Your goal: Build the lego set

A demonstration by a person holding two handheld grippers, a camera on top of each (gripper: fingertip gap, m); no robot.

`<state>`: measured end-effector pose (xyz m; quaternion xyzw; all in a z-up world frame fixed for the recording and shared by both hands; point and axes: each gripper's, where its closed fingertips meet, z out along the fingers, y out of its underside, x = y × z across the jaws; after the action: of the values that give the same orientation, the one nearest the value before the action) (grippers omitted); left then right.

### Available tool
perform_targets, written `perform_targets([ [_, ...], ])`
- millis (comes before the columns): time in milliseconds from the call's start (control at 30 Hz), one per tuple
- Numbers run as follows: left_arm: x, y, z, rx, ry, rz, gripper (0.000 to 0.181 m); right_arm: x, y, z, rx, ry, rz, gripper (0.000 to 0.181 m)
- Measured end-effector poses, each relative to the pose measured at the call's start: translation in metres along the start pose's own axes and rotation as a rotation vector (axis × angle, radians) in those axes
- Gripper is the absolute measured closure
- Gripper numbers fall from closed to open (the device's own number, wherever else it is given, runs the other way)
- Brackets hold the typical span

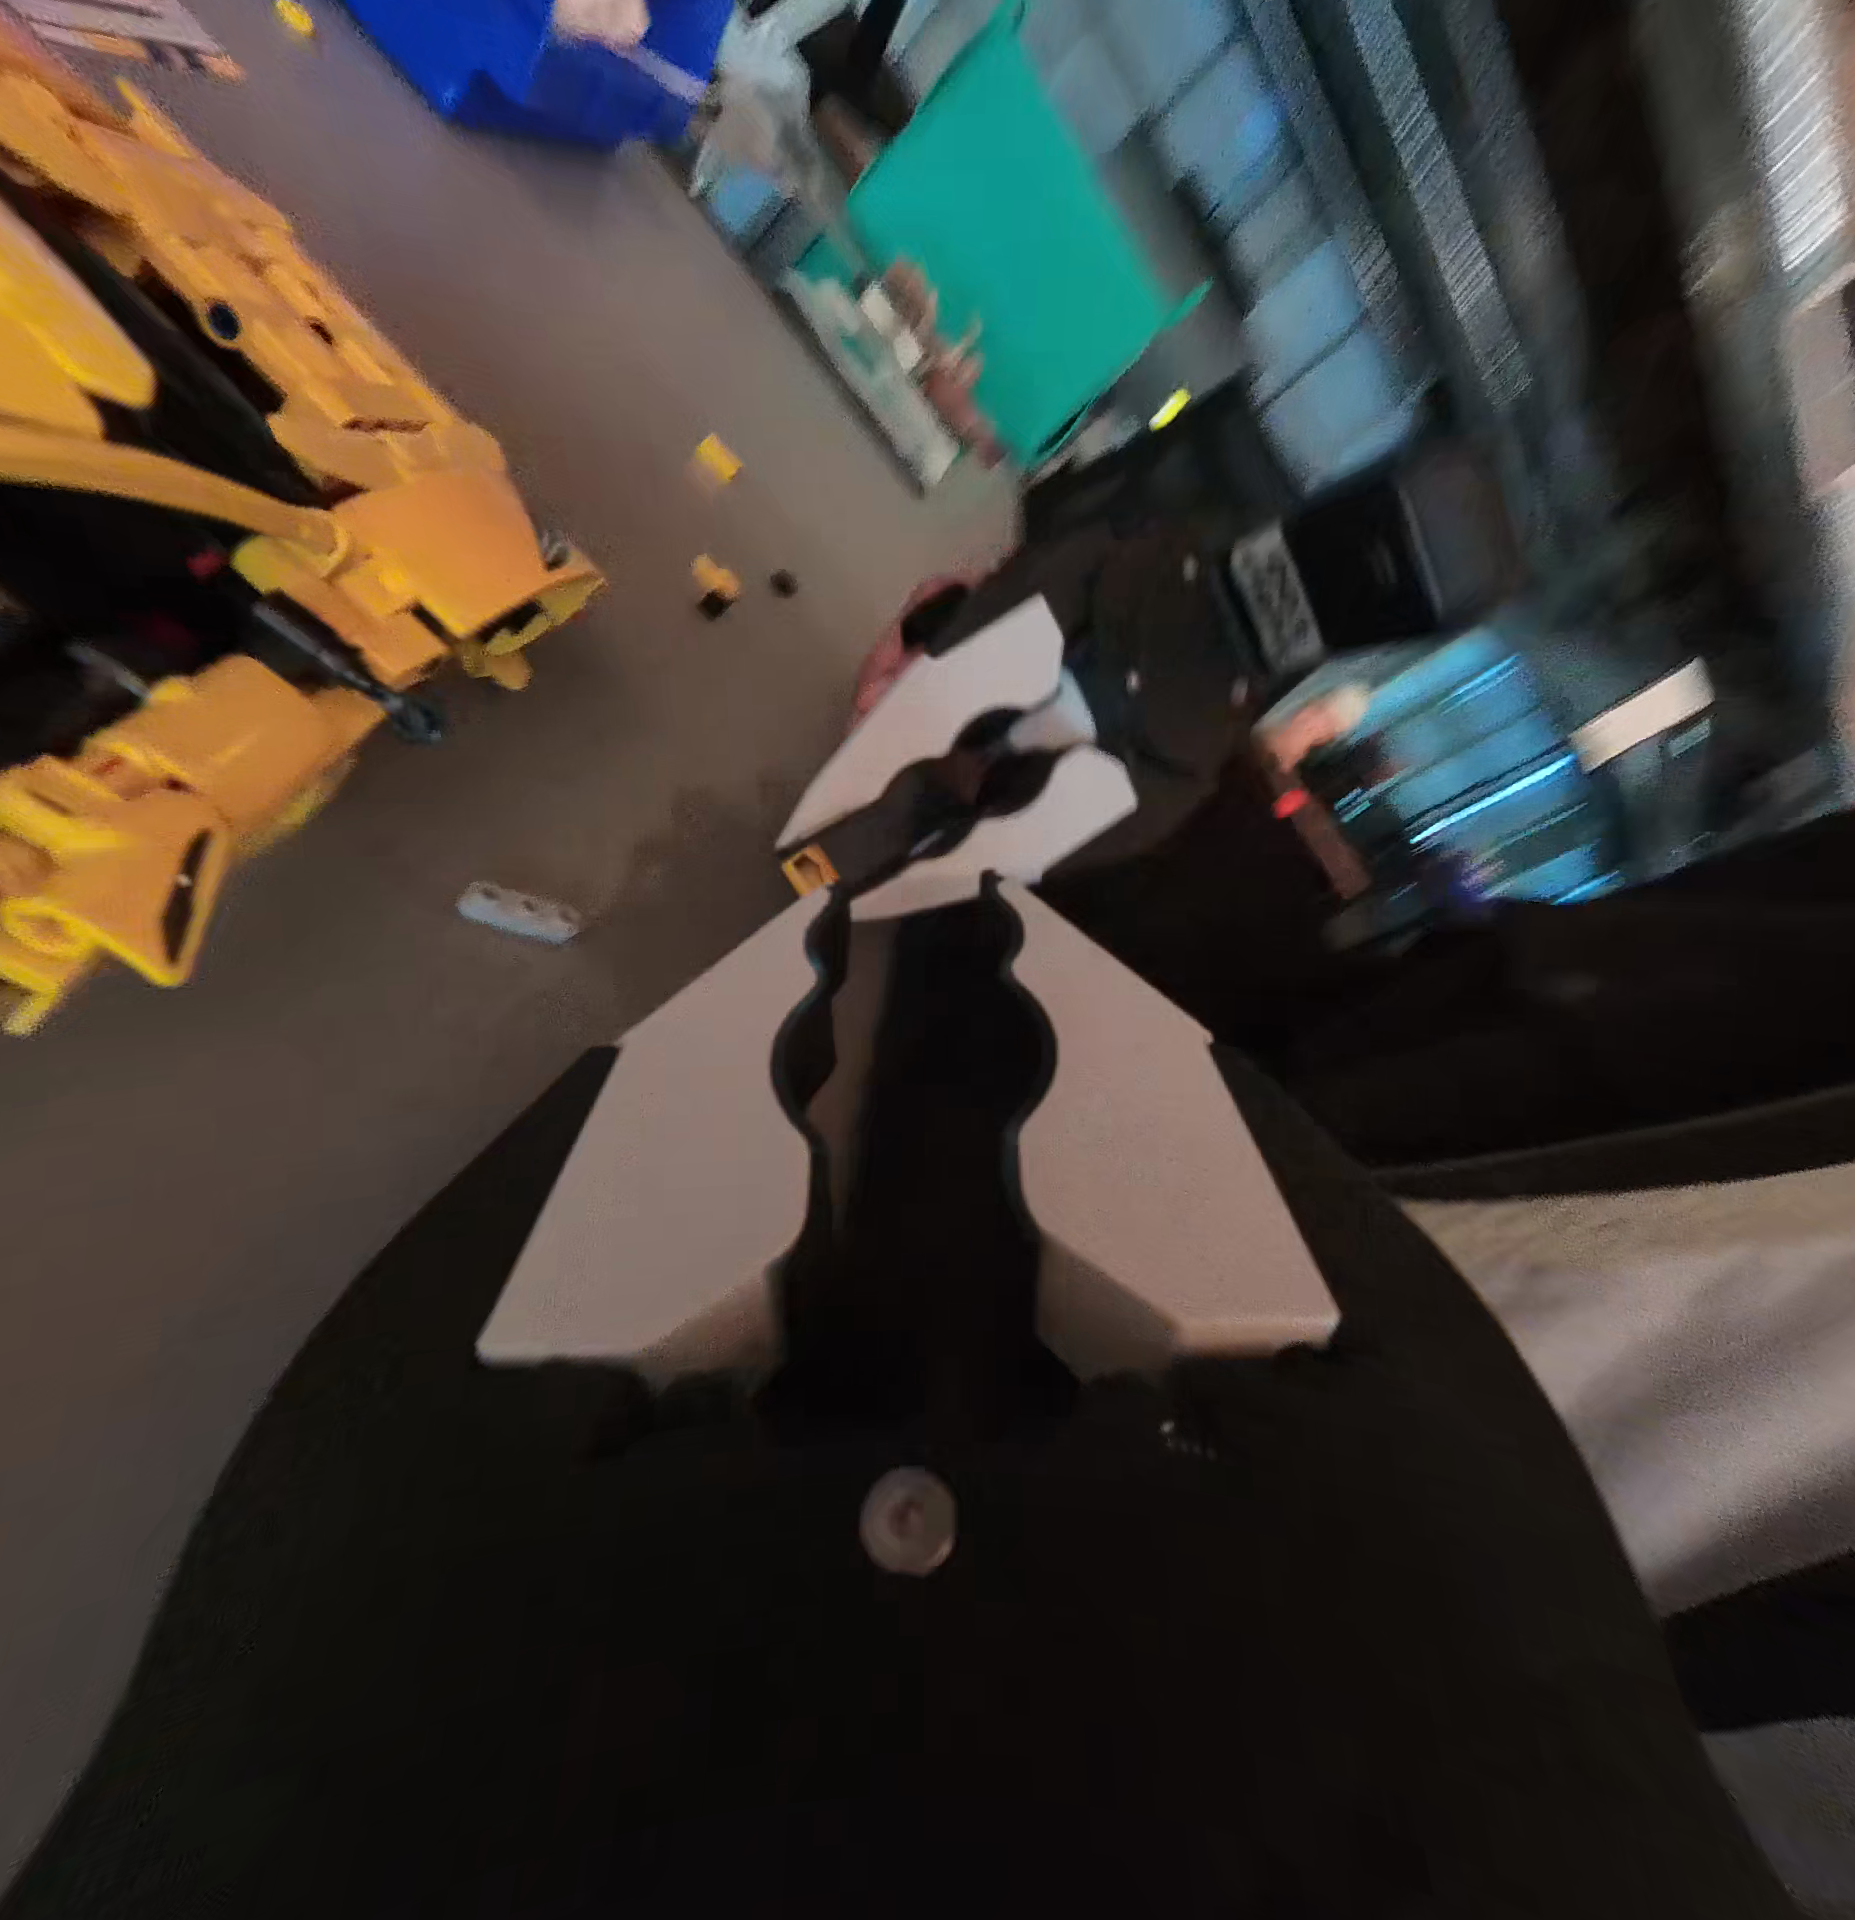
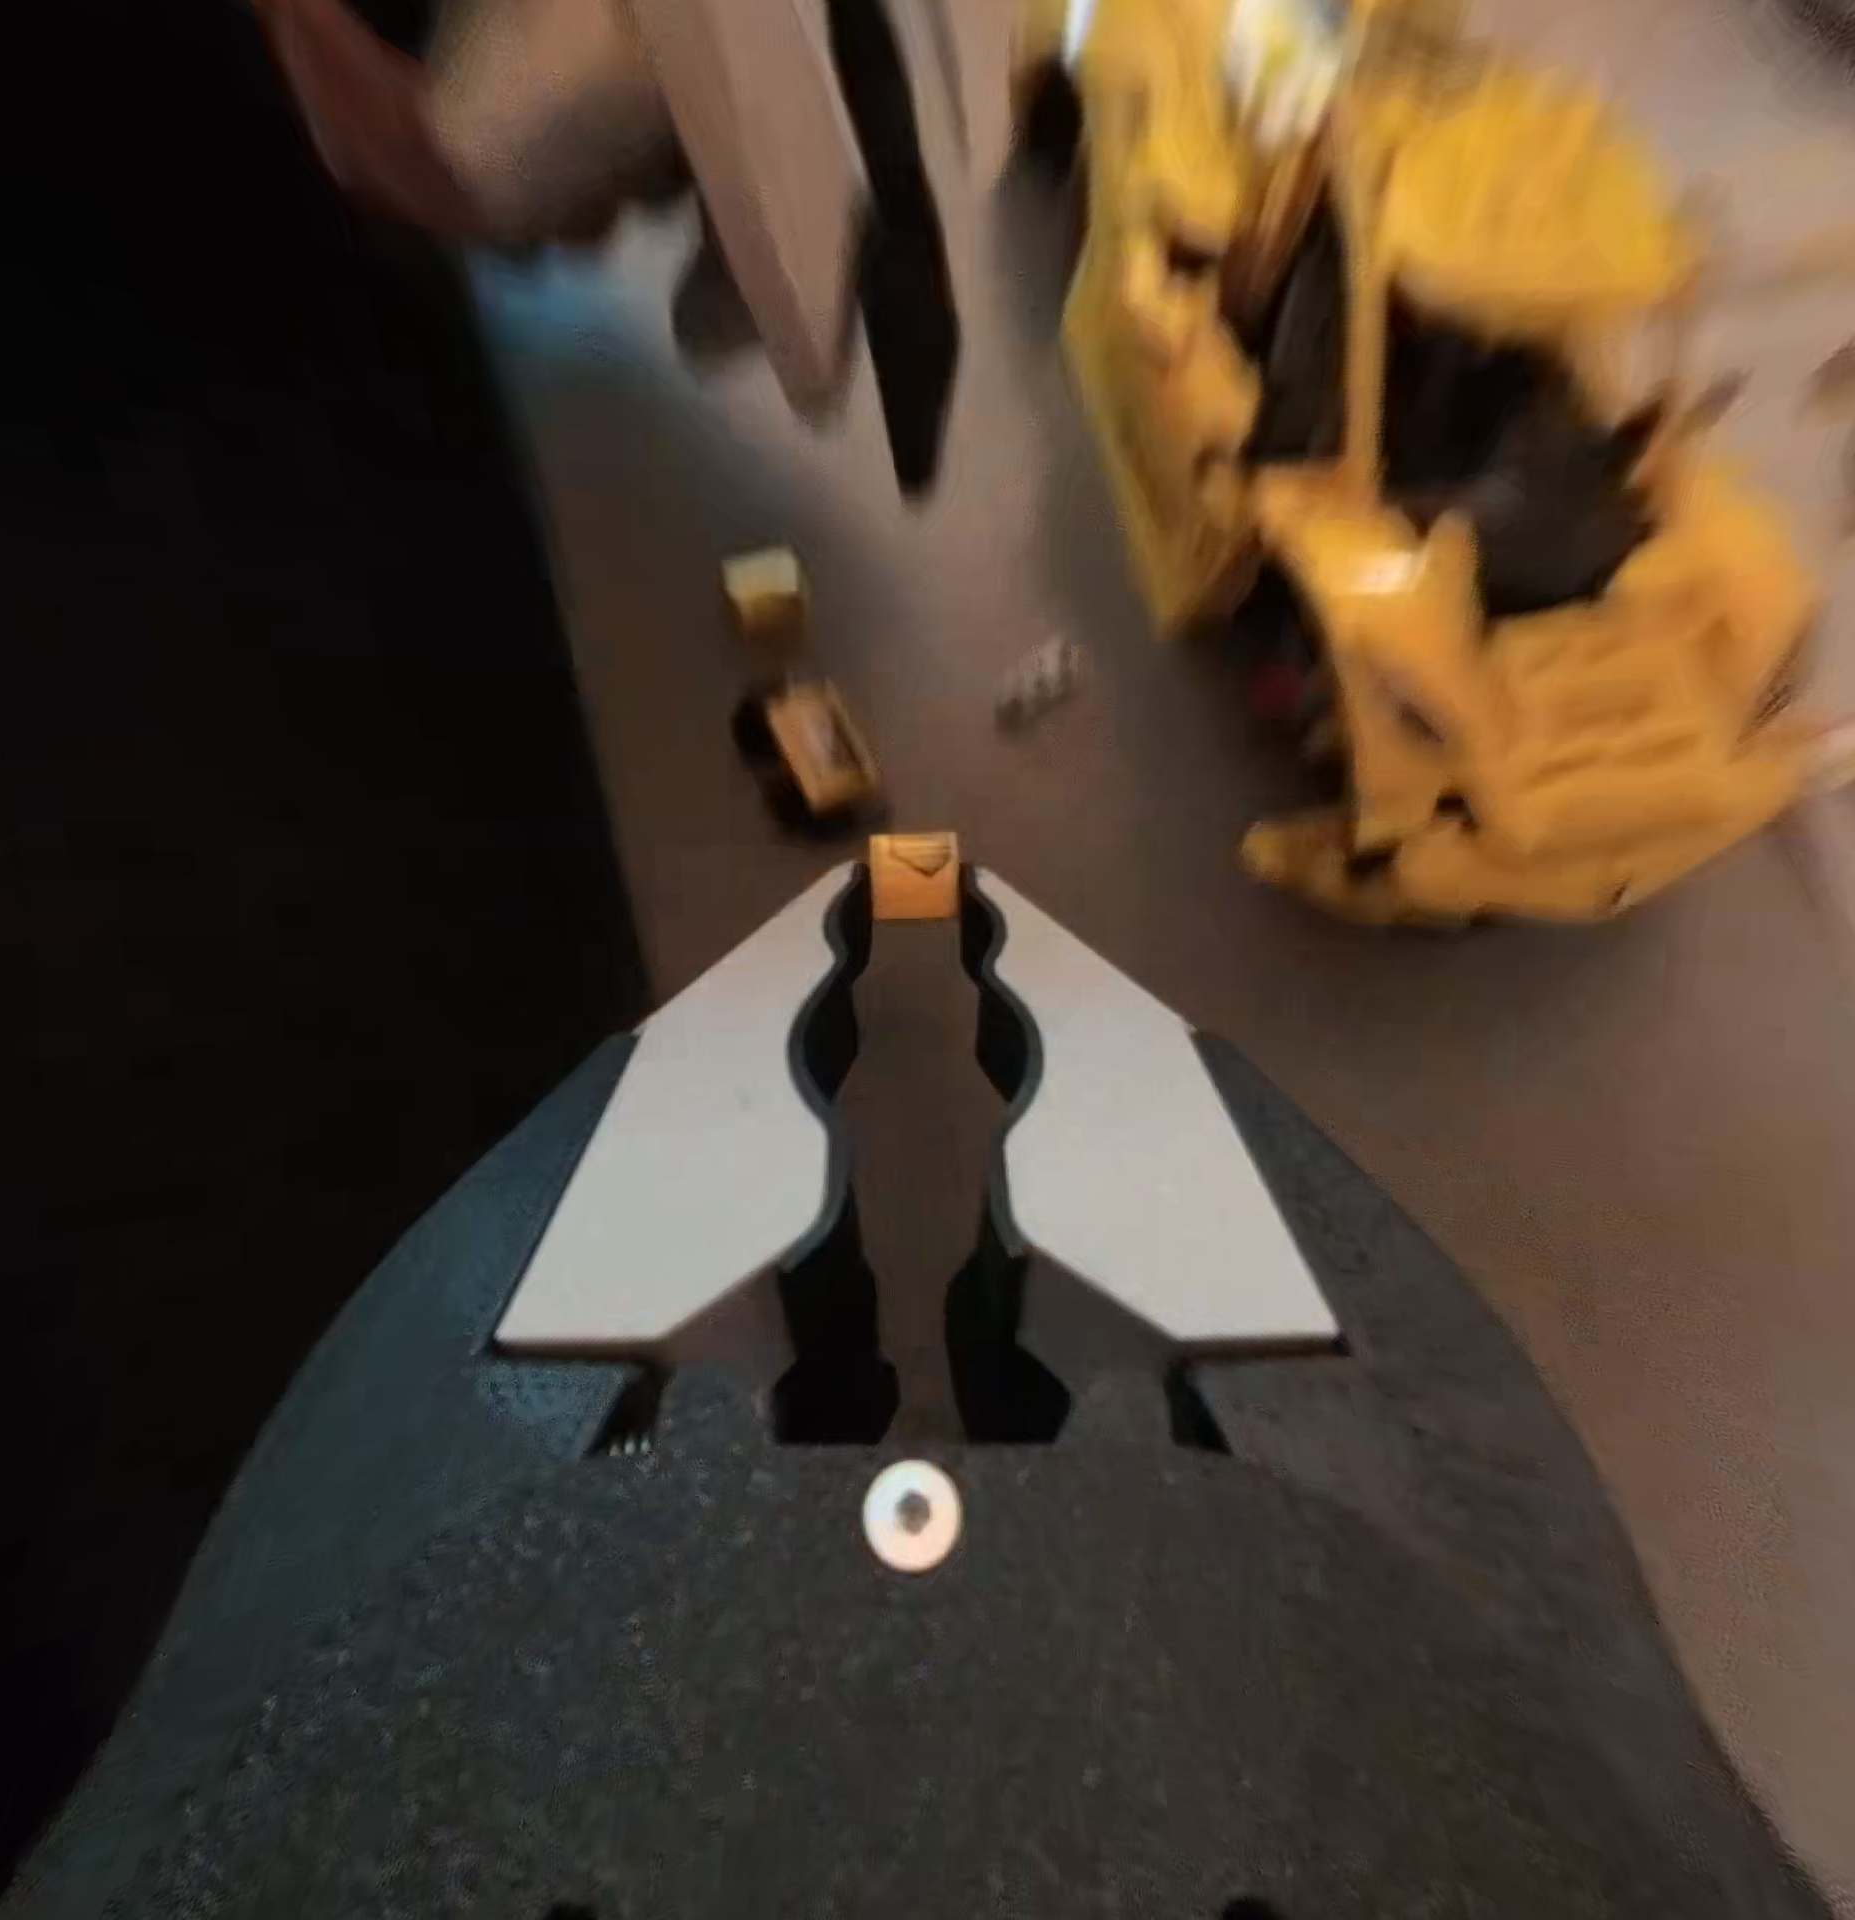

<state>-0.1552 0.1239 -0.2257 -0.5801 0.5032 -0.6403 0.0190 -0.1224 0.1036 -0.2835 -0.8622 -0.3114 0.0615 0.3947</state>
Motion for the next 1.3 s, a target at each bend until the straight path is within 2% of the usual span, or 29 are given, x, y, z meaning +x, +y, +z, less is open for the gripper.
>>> perform_targets([
  [67, -0.007, 0.010, 0.003, -0.109, -0.105, 0.195, 0.155, -0.001, 0.023, 0.002, -0.060, -0.057, 0.009, 0.164],
  [133, -0.025, 0.021, 0.005, -0.230, -0.253, 0.375, 0.150, -0.005, 0.020, -0.001, -0.031, -0.090, -0.022, 0.165],
  [200, -0.032, 0.034, 0.011, -0.334, -0.289, 0.439, 0.149, -0.010, 0.023, 0.000, -0.063, -0.114, -0.051, 0.164],
  [300, -0.040, 0.048, 0.017, -0.424, -0.299, 0.437, 0.148, -0.010, 0.022, 0.001, -0.044, -0.122, -0.039, 0.164],
  [433, -0.044, 0.048, 0.021, -0.437, -0.308, 0.439, 0.151, -0.006, 0.020, -0.001, -0.021, -0.104, -0.009, 0.157],
  [533, -0.044, 0.051, 0.024, -0.468, -0.306, 0.471, 0.165, -0.005, 0.007, -0.004, 0.054, -0.089, -0.005, 0.152],
  [600, -0.042, 0.054, 0.024, -0.490, -0.303, 0.516, 0.166, -0.009, -0.004, -0.003, 0.103, -0.096, -0.006, 0.145],
  [700, -0.038, 0.056, 0.025, -0.500, -0.294, 0.605, 0.166, -0.015, -0.007, 0.009, 0.079, -0.081, -0.070, 0.137],
  [800, -0.036, 0.056, 0.025, -0.502, -0.288, 0.634, 0.166, -0.024, -0.011, 0.020, 0.051, -0.103, -0.141, 0.142],
  [1000, -0.031, 0.050, 0.022, -0.459, -0.281, 0.605, 0.166, -0.028, -0.014, 0.029, 0.033, -0.092, -0.188, 0.154],
  [1067, -0.031, 0.034, 0.017, -0.346, -0.306, 0.538, 0.164, -0.022, -0.018, 0.026, 0.047, -0.037, -0.196, 0.154],
  [1133, -0.026, 0.008, 0.007, -0.155, -0.282, 0.374, 0.150, -0.011, -0.031, 0.019, 0.119, 0.066, -0.221, 0.155],
  [1233, -0.004, -0.016, -0.004, 0.091, -0.055, 0.050, 0.143, 0.005, -0.059, 0.001, 0.262, 0.246, -0.263, 0.155],
  [1300, 0.002, -0.017, -0.004, 0.128, 0.025, -0.032, 0.143, 0.008, -0.070, -0.004, 0.293, 0.310, -0.286, 0.155],
])
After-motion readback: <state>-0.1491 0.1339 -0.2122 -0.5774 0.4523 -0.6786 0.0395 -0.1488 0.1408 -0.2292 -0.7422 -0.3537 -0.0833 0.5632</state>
